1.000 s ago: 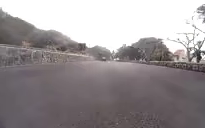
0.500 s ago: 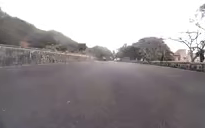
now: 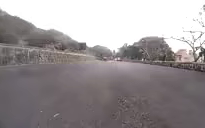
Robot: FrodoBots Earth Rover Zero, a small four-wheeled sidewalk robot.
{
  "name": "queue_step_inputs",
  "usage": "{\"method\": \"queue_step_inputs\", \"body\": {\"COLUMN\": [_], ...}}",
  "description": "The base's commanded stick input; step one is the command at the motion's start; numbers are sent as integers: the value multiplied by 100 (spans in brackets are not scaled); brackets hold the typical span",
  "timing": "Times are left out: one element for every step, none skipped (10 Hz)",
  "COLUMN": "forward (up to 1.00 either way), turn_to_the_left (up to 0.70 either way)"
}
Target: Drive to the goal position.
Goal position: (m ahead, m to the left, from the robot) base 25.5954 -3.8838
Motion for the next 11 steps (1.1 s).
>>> {"method": "queue_step_inputs", "body": {"forward": [70, 70, 70, 70, 70, 70, 70, 70, 70, 70, 70], "turn_to_the_left": [0, 0, 0, 0, 0, 0, 0, 0, 0, 0, 0]}}
